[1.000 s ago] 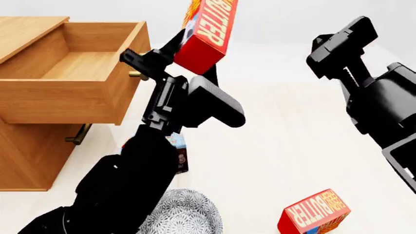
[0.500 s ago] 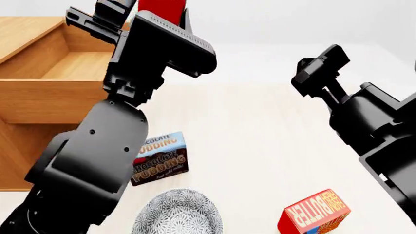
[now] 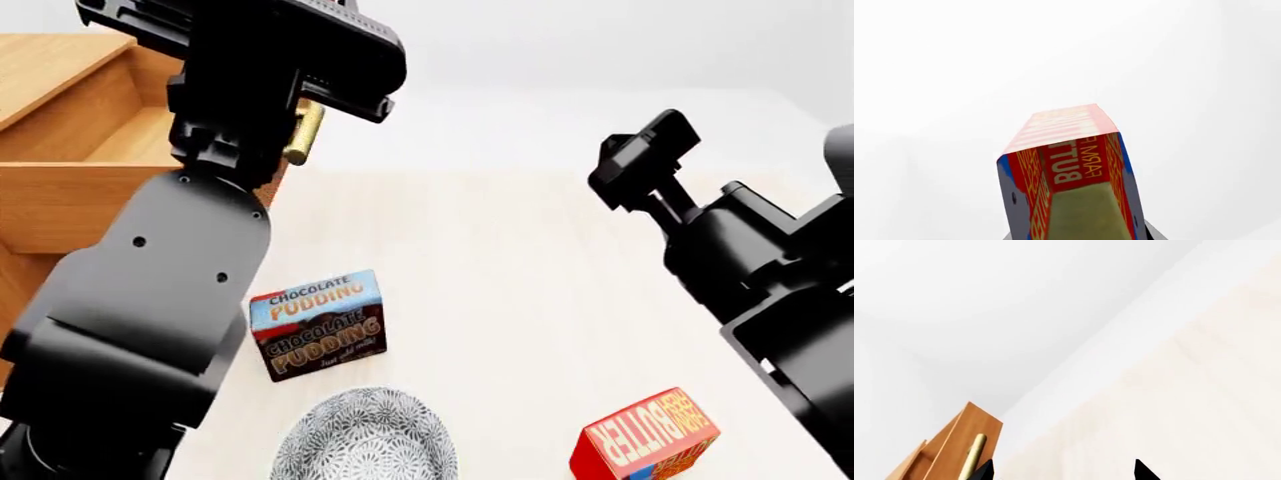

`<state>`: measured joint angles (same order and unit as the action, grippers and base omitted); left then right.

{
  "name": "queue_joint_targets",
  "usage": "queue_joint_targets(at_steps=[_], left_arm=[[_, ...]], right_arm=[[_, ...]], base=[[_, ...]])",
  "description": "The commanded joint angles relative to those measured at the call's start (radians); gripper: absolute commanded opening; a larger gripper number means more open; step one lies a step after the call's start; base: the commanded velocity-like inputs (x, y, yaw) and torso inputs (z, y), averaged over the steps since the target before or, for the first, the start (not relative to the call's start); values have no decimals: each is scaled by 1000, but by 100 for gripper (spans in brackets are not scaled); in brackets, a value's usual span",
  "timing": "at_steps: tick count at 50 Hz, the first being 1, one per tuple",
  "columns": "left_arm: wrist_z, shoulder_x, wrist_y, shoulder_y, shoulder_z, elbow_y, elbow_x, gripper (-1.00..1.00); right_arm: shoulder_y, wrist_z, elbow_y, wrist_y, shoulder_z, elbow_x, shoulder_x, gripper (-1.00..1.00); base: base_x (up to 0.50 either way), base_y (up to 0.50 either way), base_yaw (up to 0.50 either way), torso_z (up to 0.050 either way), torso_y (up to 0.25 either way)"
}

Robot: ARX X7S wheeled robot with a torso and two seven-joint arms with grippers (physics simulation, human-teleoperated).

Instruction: Put the butter at the front in the top drawer of the cabinet and close it.

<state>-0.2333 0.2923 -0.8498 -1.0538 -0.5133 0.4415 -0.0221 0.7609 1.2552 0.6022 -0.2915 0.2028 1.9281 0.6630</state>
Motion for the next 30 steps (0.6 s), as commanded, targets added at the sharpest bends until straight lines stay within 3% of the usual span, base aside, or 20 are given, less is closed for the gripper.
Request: queue_joint_targets(at_steps=[1, 30], left_arm=[[-33, -8, -13, -22, 42, 9, 22, -100], [-49, -21, -56, -43, 107, 7, -8, -100]], right_arm=[[-17, -24, -17, 0, 8, -10, -6, 100], [-53, -56, -24, 11, 5, -18, -4, 100]], base=[[0, 0, 0, 0, 0], [0, 0, 0, 0, 1]])
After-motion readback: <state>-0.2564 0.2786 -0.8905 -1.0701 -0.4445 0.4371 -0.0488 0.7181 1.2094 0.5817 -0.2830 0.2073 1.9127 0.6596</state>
